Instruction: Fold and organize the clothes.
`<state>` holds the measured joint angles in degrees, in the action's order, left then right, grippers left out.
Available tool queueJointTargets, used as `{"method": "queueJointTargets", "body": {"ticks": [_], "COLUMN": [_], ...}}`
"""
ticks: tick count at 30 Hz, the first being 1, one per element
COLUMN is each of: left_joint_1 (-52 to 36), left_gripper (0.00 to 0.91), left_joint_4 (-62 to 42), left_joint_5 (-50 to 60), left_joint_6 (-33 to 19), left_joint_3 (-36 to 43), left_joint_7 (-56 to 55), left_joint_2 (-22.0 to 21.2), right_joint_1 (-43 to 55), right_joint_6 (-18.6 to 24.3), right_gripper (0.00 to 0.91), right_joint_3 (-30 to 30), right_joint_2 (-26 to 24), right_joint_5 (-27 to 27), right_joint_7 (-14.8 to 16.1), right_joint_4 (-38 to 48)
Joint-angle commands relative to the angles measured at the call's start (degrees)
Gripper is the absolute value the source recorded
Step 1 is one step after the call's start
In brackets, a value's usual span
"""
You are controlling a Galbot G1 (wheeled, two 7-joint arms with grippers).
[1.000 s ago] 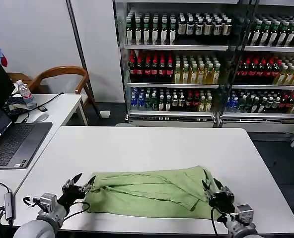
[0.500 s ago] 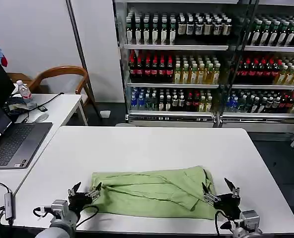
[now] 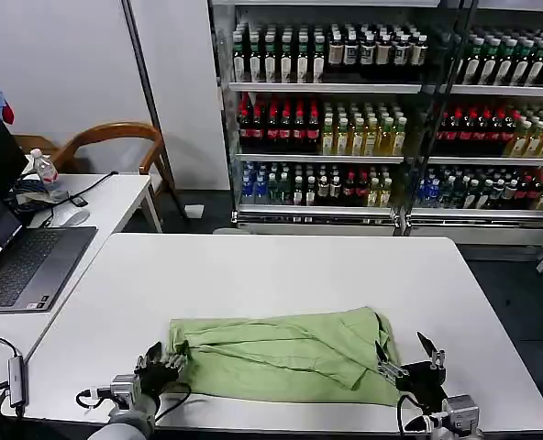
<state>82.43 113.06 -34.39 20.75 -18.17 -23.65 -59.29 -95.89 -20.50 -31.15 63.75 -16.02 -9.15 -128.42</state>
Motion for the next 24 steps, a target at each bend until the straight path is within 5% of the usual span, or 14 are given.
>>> {"method": "queueJointTargets", "body": {"ticks": [1,15,24], "left_joint_1": [0.05,1.23,4.16], "left_gripper": [0.050,0.030,0.030], "left_joint_4": [-1.00,0.08,6.44], "left_joint_5": [0.30,10.86,0.00], "left_joint_6": [0.02,-3.57,4.55], "left_joint_3": [1.31,-0.58,-14.97], "left_joint_7": [-1.60,5.22,6.13], "left_joint_2": [-0.67,0.54,2.53], "right_joint_1": [0.06,0.89,3.16], "right_joint_6": [0.25,0.28,0.03], "right_gripper": [0.907,0.907,0.907], "right_joint_3": [0.82,1.38,2.68], "right_joint_2": [0.30,-0.83,-1.83], "right_joint_5": [1.03,1.31,1.45], "right_joint_7": [-0.06,-0.41,-0.56], "right_joint_4": [0.40,1.15,1.70]}}
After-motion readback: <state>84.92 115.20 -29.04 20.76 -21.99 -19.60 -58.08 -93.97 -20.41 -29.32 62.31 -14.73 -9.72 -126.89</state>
